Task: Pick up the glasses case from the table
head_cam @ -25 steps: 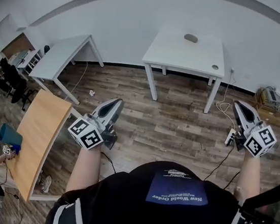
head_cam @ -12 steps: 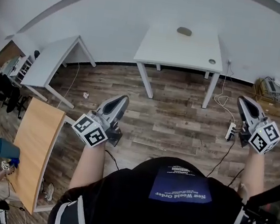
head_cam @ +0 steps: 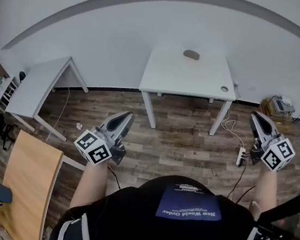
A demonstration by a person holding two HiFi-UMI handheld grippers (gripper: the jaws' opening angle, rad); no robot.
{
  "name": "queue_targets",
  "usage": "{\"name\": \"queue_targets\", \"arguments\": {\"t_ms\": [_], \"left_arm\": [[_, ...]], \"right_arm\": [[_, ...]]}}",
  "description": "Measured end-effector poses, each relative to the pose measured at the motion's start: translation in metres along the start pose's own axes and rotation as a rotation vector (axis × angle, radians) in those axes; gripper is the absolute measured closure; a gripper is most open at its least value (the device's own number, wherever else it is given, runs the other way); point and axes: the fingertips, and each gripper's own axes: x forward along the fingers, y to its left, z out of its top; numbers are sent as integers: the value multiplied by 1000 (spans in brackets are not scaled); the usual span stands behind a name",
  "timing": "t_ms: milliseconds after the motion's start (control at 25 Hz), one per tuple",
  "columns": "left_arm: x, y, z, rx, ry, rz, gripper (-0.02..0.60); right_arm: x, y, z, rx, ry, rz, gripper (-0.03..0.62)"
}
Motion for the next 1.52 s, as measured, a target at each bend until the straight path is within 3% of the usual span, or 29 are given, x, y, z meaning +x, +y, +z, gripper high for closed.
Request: {"name": "queue_targets", "arguments": {"t_ms": [280, 520, 1080, 1360, 1520], "left_arm": [[-9, 92, 2, -23, 17, 15, 584], [22, 116, -6, -25, 26, 38, 584], [213, 75, -17, 15, 3, 172, 584], [292, 61, -35, 30, 54, 154, 584], [321, 76, -36, 28, 60, 143, 584]], "right_arm": [[86, 15, -8, 2, 15, 6, 591], [116, -22, -22, 19, 19, 24, 591], [143, -231, -32, -1, -36, 186, 591], [148, -302, -51, 32, -34, 209, 591], [159, -321, -59, 35, -25, 206, 591]]}}
